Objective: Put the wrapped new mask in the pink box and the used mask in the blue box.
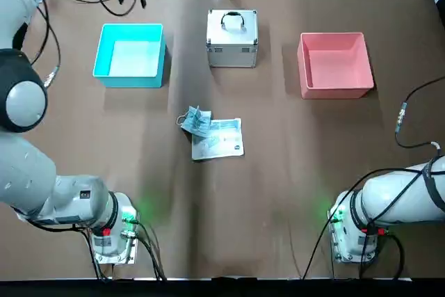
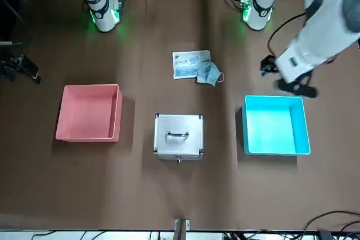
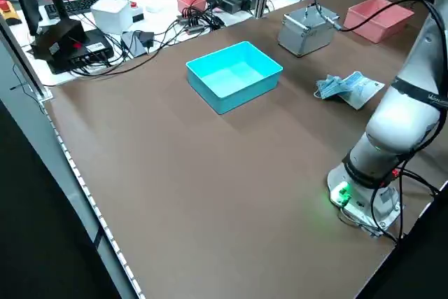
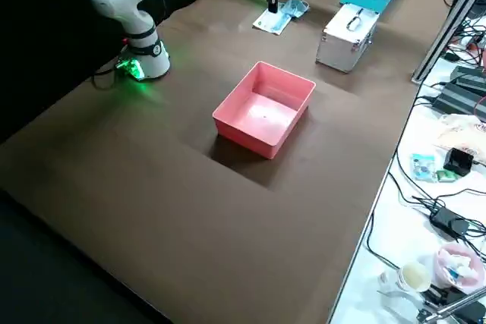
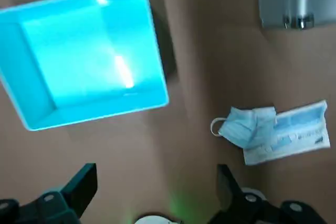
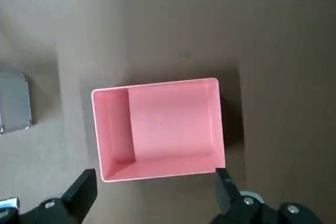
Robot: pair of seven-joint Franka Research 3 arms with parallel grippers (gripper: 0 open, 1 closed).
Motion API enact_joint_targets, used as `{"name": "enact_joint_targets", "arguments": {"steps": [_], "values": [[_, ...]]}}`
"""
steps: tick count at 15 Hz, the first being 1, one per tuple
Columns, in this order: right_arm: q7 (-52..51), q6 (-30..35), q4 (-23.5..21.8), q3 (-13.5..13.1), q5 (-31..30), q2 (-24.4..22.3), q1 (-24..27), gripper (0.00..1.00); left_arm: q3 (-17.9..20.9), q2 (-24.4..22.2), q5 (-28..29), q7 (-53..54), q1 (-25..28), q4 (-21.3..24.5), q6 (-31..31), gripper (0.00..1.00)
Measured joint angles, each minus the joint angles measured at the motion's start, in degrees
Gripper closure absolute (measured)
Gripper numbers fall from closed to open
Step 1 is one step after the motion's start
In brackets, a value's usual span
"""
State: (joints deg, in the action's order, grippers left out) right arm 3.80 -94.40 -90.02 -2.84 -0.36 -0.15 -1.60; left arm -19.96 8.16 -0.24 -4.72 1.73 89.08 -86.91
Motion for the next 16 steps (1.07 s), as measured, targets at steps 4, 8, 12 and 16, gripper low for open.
{"name": "enact_joint_targets", "arguments": {"steps": [4,8,12,16], "values": [[0.0,0.2,-0.9,0.3,0.1,2.6,-2.6,0.00,-3.9,1.2,-0.9,-2.4,-0.1,7.6,-4.4,0.00],[0.0,-0.1,-1.3,0.4,3.1,7.4,-4.9,0.01,-9.1,0.9,-1.1,-7.9,-0.1,18.8,-15.9,0.00],[0.0,-0.1,-4.9,0.4,12.5,8.6,-5.9,0.01,-11.9,0.8,-2.8,-9.0,-0.1,24.7,-22.3,0.01],[0.0,-1.3,-8.6,0.5,18.9,8.6,-7.7,0.01,-14.7,0.6,-3.1,-10.4,-0.1,30.2,-29.9,0.02]]}}
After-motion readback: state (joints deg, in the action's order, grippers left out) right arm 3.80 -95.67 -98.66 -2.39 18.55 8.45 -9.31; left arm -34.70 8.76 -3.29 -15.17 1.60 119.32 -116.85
